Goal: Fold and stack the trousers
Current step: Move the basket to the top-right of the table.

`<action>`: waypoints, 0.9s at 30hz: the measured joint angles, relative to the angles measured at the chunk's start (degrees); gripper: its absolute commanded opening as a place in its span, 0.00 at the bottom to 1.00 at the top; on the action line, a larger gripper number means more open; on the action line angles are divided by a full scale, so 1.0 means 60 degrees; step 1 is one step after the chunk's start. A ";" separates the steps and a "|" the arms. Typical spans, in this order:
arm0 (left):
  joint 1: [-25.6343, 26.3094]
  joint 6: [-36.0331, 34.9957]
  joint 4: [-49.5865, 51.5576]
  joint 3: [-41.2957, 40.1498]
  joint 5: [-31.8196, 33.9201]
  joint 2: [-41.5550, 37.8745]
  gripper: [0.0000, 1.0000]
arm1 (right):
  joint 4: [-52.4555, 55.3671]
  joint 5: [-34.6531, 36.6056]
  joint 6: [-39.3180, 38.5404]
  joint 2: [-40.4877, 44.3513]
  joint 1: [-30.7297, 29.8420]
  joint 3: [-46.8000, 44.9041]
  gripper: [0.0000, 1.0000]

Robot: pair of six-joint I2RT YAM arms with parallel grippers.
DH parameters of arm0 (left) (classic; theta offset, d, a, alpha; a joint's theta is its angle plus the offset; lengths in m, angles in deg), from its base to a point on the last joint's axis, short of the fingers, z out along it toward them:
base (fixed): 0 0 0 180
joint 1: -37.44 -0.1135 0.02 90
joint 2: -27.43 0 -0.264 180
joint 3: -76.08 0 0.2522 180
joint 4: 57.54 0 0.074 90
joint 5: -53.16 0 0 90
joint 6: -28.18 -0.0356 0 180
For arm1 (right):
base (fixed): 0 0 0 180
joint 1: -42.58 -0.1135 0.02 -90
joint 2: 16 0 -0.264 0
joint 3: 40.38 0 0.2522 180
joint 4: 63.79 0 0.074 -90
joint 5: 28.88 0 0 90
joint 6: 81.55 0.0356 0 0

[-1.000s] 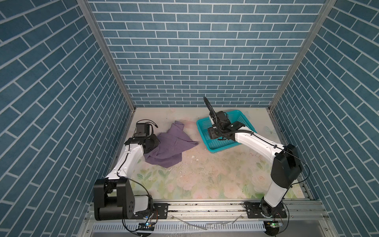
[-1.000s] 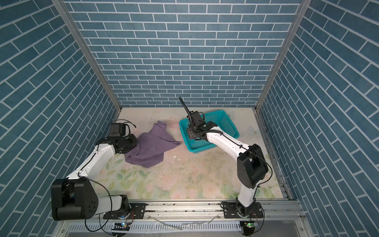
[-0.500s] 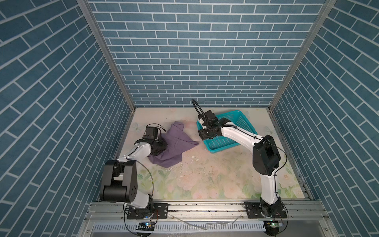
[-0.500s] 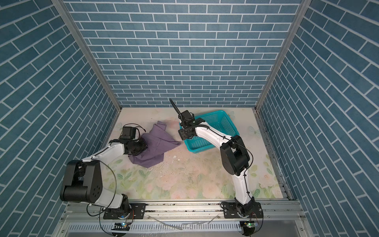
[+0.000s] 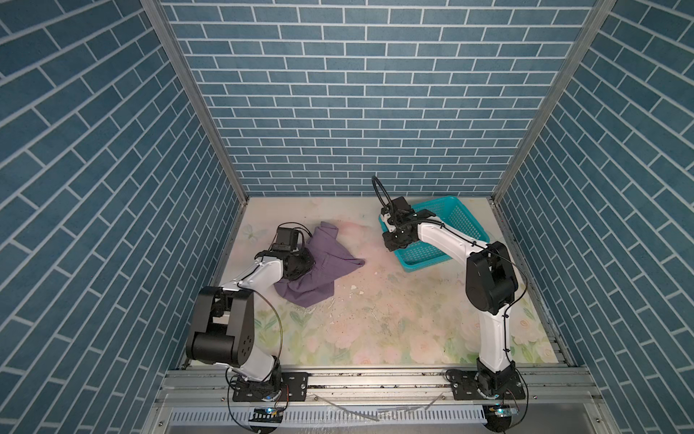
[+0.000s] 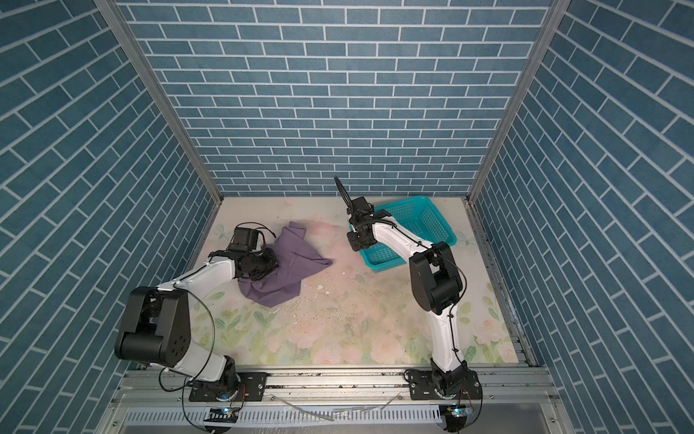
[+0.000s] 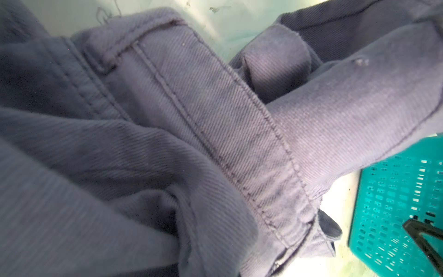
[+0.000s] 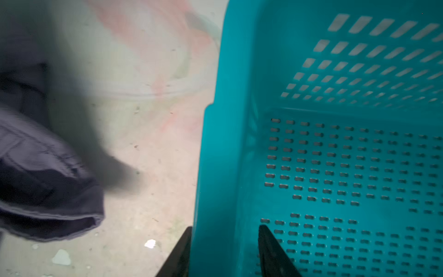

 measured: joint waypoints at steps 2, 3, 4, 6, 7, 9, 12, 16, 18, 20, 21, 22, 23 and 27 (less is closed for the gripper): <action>0.0084 0.0007 0.0029 0.0153 0.0000 0.0138 0.00 | 0.0051 -0.0025 -0.0164 0.0000 0.0423 0.0000 0.43; 0.0127 0.0022 0.0033 0.0215 0.0000 0.0186 0.00 | 0.0076 -0.0033 -0.0244 0.0000 0.0637 0.0000 0.43; 0.0175 0.0029 0.0040 0.0266 0.0004 0.0215 0.00 | 0.0098 -0.0033 -0.0306 0.0000 0.0820 0.0004 0.43; 0.0266 0.0058 0.0040 0.0328 0.0000 0.0251 0.00 | 0.0149 -0.0040 -0.0455 0.0000 0.1195 0.0004 0.43; 0.0299 0.0069 0.0040 0.0353 0.0000 0.0273 0.00 | 0.0197 -0.0047 -0.0495 0.0000 0.1362 0.0025 0.43; 0.0346 0.0091 0.0040 0.0390 -0.0004 0.0317 0.00 | 0.0353 -0.0062 -0.0539 -0.0069 0.1672 0.0204 0.43; 0.0382 0.0106 0.0040 0.0423 0.0000 0.0393 0.00 | 0.0459 -0.0073 -0.0572 -0.0328 0.2062 0.0703 0.43; 0.0415 0.0109 0.0044 0.0433 0.0007 0.0455 0.00 | 0.0608 -0.0102 -0.0590 -0.0889 0.2397 0.1636 0.43; 0.0419 0.0109 0.0047 0.0448 0.0018 0.0459 0.00 | 0.0641 -0.0095 -0.0667 -0.1293 0.2441 0.2233 0.42; 0.0426 0.0113 0.0055 0.0474 0.0033 0.0466 0.00 | 0.0721 -0.0098 -0.0739 -0.1741 0.2444 0.2860 0.41; 0.0430 0.0117 0.0058 0.0484 0.0033 0.0477 0.00 | 0.0783 -0.0102 -0.0765 -0.1931 0.2444 0.3136 0.40; 0.0437 0.0120 0.0058 0.0503 0.0036 0.0499 0.00 | 0.0860 -0.0102 -0.0820 -0.2175 0.2448 0.3504 0.40; 0.0452 0.0120 0.0058 0.0525 0.0036 0.0532 0.00 | 0.0958 -0.0087 -0.0900 -0.2452 0.2455 0.3938 0.39; 0.0474 0.0124 0.0051 0.0572 0.0033 0.0710 0.00 | 0.1249 0.0066 -0.1107 -0.3333 0.2473 0.5439 0.34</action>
